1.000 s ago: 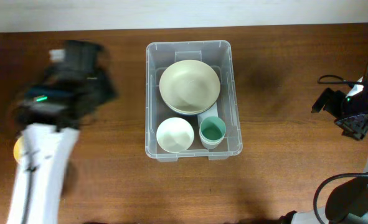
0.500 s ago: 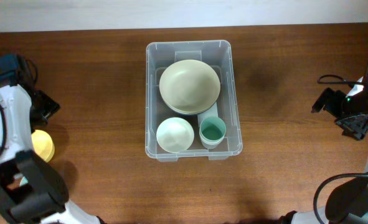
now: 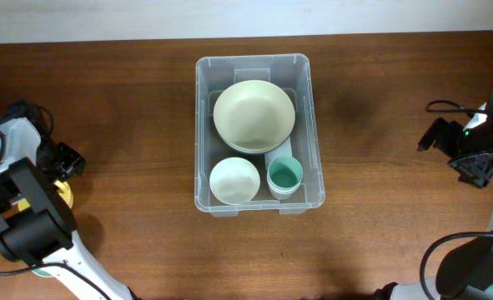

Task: Pack container
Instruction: 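Move left gripper to the yellow bowl and grasp its rim, then lower the yellow bowl into the white bowl and release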

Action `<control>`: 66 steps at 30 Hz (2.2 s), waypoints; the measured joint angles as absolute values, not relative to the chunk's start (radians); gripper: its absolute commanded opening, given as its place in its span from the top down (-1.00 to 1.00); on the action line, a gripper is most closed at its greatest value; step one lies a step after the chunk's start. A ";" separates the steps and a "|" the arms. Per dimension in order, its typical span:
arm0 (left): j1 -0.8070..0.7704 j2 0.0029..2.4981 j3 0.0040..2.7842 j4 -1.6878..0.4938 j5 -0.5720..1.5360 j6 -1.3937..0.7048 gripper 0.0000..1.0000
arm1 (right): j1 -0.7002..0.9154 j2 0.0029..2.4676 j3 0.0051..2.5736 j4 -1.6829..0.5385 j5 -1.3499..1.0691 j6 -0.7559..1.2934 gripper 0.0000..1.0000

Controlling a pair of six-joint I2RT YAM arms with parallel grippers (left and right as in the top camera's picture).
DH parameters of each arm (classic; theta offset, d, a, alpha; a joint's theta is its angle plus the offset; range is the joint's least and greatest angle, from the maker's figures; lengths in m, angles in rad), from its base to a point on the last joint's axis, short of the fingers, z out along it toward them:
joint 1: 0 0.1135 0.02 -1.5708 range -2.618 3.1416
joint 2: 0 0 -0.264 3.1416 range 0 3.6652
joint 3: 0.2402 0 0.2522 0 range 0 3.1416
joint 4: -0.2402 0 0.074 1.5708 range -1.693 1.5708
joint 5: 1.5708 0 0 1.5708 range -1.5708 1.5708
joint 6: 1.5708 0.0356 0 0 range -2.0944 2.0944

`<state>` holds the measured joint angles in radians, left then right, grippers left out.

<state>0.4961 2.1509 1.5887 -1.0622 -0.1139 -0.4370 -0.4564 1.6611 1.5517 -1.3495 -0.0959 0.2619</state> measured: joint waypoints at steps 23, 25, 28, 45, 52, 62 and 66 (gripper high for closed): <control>0.023 1.701 1.731 -1.201 -0.021 -0.384 0.99 | -0.456 1.661 1.552 -1.349 -0.096 0.262 -0.98; -0.089 1.626 1.739 -1.201 -0.018 -0.388 0.99 | -0.456 1.661 1.552 -1.349 -0.096 0.262 -0.98; -0.250 1.564 1.742 -1.205 -0.011 -0.420 0.99 | -0.456 1.661 1.552 -1.349 -0.096 0.262 -0.98; -0.707 1.731 1.677 -1.229 -0.007 -0.604 0.99 | -0.456 1.661 1.552 -1.350 -0.096 0.262 -0.98; -0.706 1.772 1.671 -1.239 -0.007 -0.613 -0.14 | -0.456 1.661 1.552 -1.350 -0.096 0.262 -0.98; -0.675 1.772 1.671 -1.258 -0.034 -0.618 -0.16 | -0.456 1.661 1.552 -1.350 -0.096 0.262 -0.98; -0.556 1.757 1.670 -1.305 -0.071 -0.618 -0.17 | -0.456 1.661 1.552 -1.350 -0.096 0.262 -0.97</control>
